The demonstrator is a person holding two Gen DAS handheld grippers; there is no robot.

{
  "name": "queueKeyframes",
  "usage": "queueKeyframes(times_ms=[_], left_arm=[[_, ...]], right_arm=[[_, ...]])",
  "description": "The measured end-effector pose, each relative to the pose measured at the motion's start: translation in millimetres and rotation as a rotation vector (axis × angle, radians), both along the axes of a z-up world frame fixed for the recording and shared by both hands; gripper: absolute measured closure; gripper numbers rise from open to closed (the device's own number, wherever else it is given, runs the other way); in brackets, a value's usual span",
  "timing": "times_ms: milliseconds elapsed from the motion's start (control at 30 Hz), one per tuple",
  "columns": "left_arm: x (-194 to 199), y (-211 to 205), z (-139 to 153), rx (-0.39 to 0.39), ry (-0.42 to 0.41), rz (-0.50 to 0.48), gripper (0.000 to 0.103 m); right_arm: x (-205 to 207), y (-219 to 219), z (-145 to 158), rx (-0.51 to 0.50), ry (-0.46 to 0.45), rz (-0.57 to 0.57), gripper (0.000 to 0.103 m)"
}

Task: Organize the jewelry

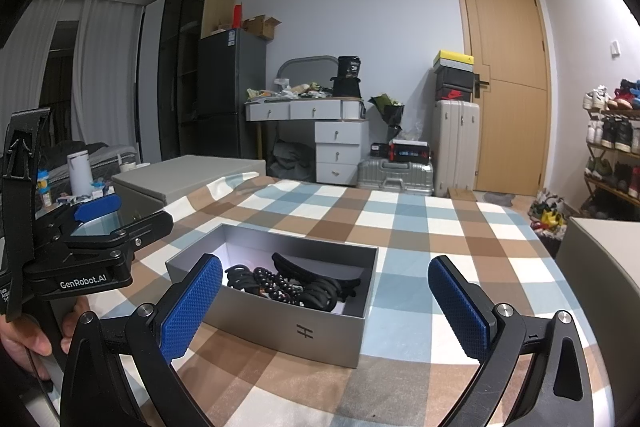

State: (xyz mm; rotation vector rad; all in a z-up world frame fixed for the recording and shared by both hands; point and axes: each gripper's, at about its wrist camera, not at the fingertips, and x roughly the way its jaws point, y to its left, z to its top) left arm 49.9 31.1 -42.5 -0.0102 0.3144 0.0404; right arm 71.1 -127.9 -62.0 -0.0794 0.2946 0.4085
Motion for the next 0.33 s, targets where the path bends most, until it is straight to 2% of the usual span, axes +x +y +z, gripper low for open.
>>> queueKeyframes(times_ms=[333], left_arm=[[1.5,-1.2,-0.4,0.0,0.001,-0.002,0.001]], right_arm=[[0.0,0.0,0.1,0.0,0.0,0.0,0.0]])
